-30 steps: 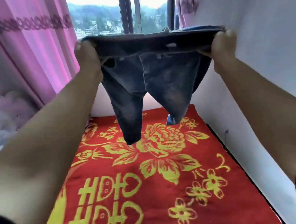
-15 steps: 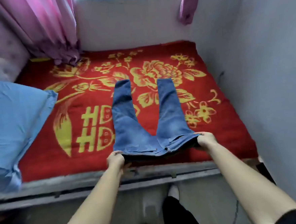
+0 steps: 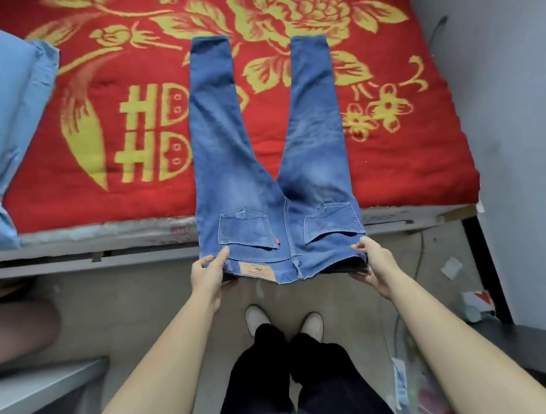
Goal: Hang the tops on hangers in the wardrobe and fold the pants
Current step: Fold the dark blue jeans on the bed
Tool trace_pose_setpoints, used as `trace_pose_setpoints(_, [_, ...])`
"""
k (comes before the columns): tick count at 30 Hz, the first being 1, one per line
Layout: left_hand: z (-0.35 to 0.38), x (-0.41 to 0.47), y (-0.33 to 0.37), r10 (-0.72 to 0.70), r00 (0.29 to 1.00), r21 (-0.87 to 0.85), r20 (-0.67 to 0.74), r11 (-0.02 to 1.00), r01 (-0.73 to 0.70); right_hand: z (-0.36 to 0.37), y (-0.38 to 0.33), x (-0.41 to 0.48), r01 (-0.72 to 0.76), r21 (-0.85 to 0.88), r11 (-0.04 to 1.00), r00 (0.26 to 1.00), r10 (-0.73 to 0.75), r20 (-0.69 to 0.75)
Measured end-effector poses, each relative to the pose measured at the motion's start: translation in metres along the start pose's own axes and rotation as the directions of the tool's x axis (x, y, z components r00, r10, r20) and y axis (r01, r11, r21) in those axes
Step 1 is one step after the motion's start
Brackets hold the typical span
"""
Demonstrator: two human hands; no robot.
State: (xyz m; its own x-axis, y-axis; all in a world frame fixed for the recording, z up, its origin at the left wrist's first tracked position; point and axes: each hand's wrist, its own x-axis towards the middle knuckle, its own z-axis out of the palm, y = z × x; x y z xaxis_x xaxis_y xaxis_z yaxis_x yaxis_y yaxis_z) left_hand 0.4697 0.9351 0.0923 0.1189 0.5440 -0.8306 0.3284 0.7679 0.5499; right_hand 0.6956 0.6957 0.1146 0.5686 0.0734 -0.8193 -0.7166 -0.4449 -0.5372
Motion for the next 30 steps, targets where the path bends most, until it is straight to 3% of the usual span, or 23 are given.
trace_pose_setpoints(6, [-0.001, 0.000, -0.042, 0.113, 0.955, 0.321, -0.273, 0.947, -0.020, -0.014, 0.040, 0.016, 0.027, -0.150, 0.988, 1.000, -0.029, -0.008])
trace_pose_setpoints(10, [0.004, -0.015, -0.051, 0.113, 0.943, 0.311, -0.313, 0.950, -0.011, -0.029, 0.048, 0.016, 0.040, -0.197, 0.980, 0.999, -0.042, -0.010])
trace_pose_setpoints(14, [0.018, -0.014, -0.025, 0.116, 0.937, 0.251, -0.330, 0.968, -0.031, -0.035, 0.018, 0.027, 0.106, -0.165, 0.981, 0.994, -0.103, 0.029])
trace_pose_setpoints(22, [0.045, 0.012, 0.011, 0.133, 0.924, 0.192, -0.359, 0.979, -0.066, -0.019, -0.038, 0.061, 0.104, -0.116, 0.988, 0.994, -0.098, 0.050])
trace_pose_setpoints(30, [0.080, 0.086, 0.077, 0.182, 0.906, 0.388, -0.383, 0.921, -0.021, 0.026, -0.107, 0.104, 0.076, -0.223, 0.972, 0.997, -0.070, 0.034])
